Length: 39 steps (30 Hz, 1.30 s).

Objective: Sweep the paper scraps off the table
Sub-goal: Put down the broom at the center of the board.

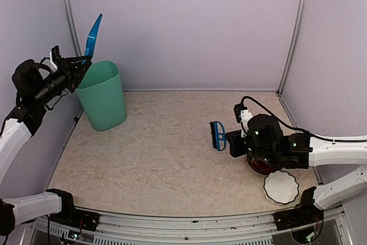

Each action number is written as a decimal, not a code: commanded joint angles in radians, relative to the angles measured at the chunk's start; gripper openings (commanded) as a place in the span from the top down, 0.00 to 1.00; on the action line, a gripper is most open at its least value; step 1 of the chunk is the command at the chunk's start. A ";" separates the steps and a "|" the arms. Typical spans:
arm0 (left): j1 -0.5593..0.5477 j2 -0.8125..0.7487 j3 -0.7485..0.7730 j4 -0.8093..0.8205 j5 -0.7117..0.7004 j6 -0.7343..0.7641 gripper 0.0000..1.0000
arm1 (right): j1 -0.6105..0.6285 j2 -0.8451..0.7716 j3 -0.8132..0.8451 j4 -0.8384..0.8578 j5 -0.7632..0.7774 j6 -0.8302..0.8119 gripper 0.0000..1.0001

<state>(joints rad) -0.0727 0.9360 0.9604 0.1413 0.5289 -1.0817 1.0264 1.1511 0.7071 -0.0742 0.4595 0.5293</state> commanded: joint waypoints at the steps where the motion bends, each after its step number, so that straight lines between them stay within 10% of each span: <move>1: -0.058 -0.065 0.003 -0.335 -0.125 0.260 1.00 | -0.015 -0.077 -0.045 0.165 -0.064 -0.054 1.00; 24: -0.735 -0.050 -0.244 -0.593 -0.703 0.206 1.00 | -0.082 -0.041 -0.307 0.531 -0.261 0.345 1.00; 39: -0.851 0.289 -0.227 -0.478 -0.735 0.241 1.00 | -0.140 0.082 -0.339 0.476 -0.095 0.626 1.00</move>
<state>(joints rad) -0.9016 1.1736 0.7212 -0.3851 -0.1829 -0.8635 0.9112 1.2076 0.3874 0.3939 0.3077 1.0550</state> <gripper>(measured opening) 0.158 0.041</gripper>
